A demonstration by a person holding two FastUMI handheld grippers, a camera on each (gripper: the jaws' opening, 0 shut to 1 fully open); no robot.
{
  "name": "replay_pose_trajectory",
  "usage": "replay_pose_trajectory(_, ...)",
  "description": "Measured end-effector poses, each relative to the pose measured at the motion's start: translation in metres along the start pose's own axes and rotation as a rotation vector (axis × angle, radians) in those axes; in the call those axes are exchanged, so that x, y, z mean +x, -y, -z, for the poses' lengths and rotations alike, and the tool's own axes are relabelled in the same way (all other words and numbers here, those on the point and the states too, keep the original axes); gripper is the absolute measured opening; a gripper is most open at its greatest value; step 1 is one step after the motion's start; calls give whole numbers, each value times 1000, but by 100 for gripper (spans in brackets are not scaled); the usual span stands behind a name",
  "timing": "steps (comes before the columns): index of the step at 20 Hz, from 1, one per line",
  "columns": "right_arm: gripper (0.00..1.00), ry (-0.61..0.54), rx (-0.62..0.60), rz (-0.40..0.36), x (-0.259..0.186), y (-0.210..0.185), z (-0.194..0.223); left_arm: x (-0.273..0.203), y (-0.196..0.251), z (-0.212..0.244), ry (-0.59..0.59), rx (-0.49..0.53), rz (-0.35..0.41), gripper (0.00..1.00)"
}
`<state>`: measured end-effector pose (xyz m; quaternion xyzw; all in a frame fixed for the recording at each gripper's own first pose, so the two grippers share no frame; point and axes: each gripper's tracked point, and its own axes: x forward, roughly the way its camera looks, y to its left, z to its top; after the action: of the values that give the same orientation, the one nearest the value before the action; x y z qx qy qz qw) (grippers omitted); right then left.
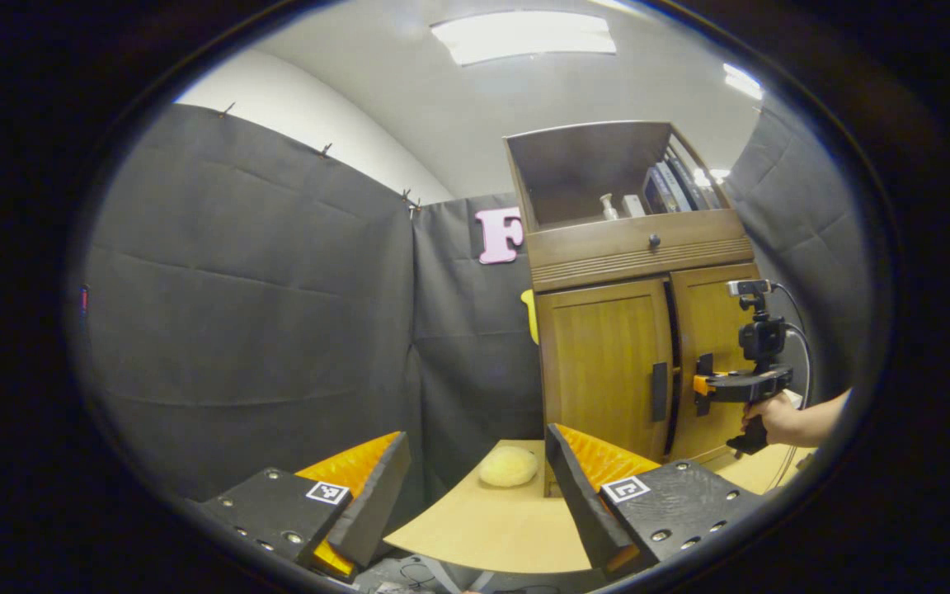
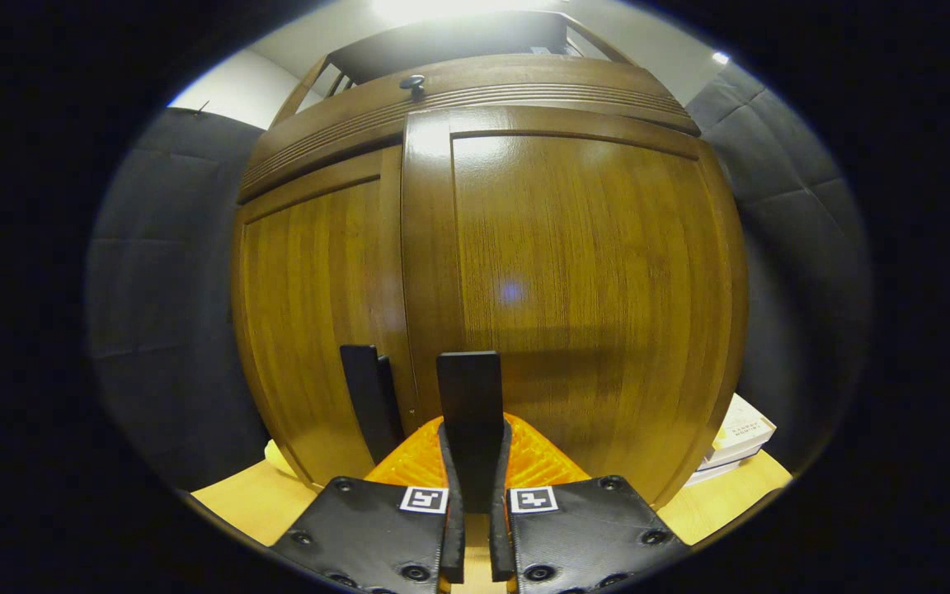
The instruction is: Open the right door of the double-door shoe cabinet with the right hand, and open the left door with the left hand.
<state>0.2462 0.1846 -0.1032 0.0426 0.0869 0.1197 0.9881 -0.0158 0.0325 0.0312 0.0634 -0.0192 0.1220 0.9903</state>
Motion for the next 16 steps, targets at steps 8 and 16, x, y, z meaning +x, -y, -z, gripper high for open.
replay_pose_trajectory(8, 13, 12, -5, -39, -45, 8, 2, 6, 10, -2, 24, -22, 106, 96)
replay_pose_trajectory(16, 13, 7, 8, -57, -99, 35, 4, 15, 25, 3, 32, -54, 220, 96)
